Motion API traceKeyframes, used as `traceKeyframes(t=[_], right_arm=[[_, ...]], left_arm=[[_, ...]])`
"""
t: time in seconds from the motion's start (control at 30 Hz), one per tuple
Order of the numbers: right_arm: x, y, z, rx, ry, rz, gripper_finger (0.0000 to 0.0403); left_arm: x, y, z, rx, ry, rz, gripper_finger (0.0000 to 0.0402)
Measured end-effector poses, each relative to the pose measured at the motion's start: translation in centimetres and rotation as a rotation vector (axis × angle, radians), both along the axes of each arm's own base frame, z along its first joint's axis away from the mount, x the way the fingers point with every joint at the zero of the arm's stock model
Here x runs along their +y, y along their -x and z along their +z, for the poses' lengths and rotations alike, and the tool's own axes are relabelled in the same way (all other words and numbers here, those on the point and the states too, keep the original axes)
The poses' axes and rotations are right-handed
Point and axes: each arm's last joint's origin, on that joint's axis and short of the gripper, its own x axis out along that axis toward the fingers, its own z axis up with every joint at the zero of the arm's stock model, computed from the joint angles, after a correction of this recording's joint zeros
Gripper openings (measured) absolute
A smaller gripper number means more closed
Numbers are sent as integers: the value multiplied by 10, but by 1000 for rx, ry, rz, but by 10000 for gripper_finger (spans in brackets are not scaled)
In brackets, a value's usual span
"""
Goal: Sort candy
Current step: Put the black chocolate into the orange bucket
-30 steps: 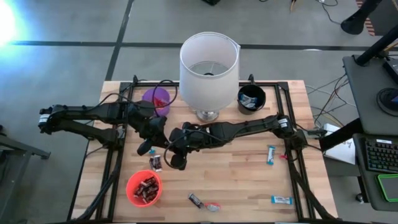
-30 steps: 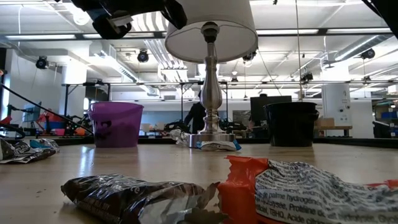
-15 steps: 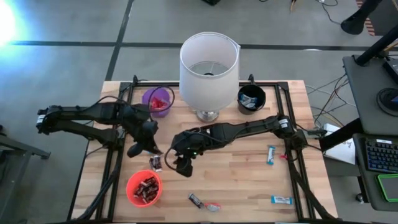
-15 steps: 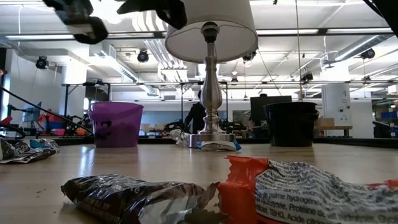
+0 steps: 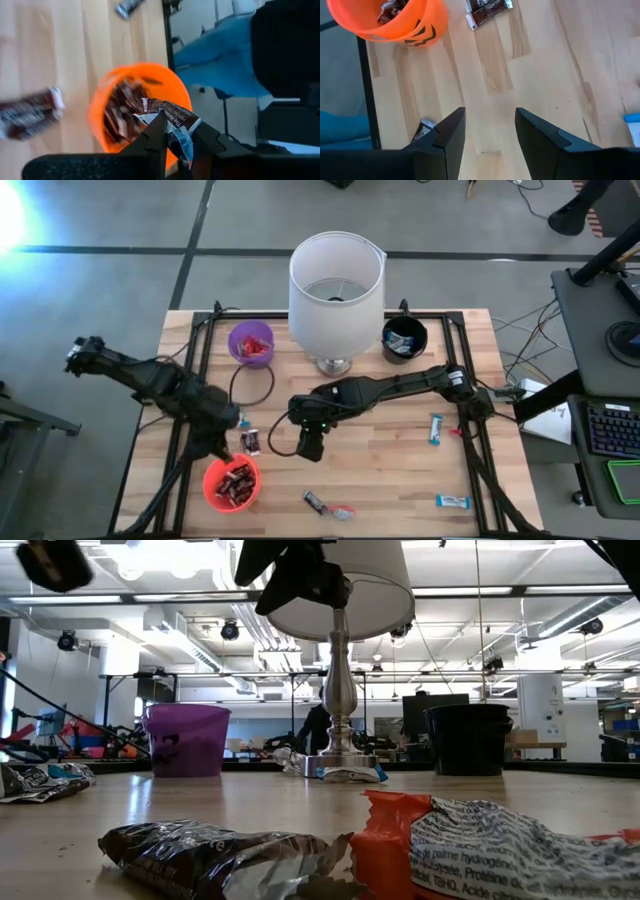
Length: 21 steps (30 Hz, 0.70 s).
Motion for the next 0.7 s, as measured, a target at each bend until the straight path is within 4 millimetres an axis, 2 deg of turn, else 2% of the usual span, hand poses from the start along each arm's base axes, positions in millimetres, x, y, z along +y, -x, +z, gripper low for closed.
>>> traceKeyframes(t=[0.27,0.5,0.7], right_arm=[[0,0,0,-1,3,5,162],[0,1,0,6,8,13,162],[-1,6,-3,69,19,13,162]], left_arm=[[-28,5,-6,123,1,-13,38],[-40,-3,-17,197,-29,-20,40],[-44,-8,-24,269,-18,-3,75]])
